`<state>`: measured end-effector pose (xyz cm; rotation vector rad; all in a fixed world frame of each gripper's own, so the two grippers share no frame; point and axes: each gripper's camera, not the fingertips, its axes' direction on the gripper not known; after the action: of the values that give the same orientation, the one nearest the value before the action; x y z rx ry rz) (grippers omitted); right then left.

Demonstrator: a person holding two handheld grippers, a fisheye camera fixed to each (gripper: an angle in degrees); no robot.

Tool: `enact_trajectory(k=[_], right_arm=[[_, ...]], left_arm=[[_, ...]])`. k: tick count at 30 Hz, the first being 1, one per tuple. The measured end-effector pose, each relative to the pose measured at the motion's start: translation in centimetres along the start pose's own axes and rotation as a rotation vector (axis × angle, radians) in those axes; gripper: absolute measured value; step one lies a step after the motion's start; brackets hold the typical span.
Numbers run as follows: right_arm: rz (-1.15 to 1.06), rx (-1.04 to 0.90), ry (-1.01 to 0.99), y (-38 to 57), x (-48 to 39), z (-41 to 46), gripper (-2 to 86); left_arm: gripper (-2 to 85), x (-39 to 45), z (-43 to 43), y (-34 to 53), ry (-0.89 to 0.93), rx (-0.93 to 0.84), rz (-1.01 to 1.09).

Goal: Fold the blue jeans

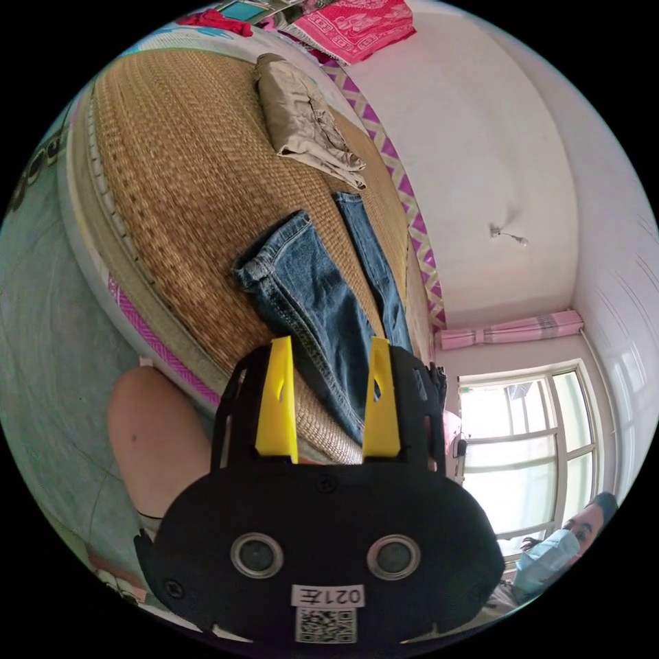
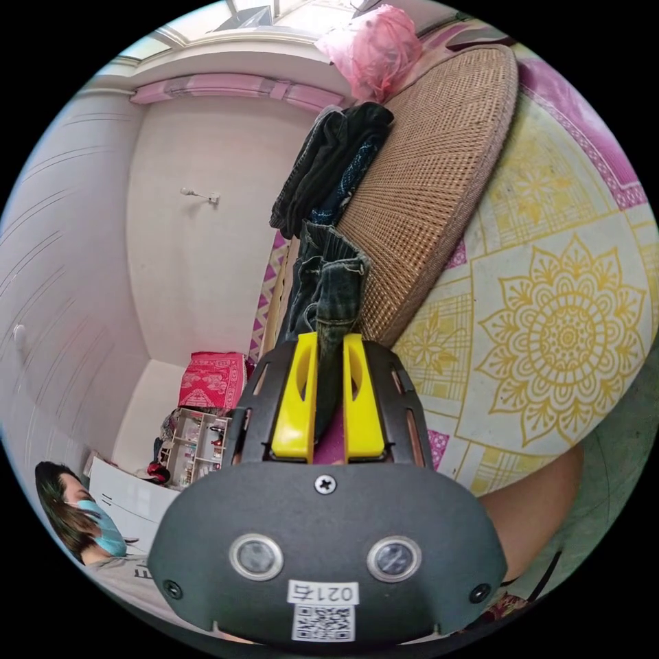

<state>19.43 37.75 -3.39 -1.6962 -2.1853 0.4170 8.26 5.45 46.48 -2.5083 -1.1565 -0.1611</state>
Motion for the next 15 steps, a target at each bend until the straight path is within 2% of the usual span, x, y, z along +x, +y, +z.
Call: enact_trajectory(k=[8,15], right_arm=[[0.000,-0.031,0.020,1.5,0.8,1.9,7.7],[0.013,-0.025,0.014,3.0,2.9,3.5,7.0]], left_arm=[[13.7,-1.8,1.0,1.3,0.049,-0.039,0.010],[18.6,0.2,2.8,0.5,-0.038,-0.108,0.042]])
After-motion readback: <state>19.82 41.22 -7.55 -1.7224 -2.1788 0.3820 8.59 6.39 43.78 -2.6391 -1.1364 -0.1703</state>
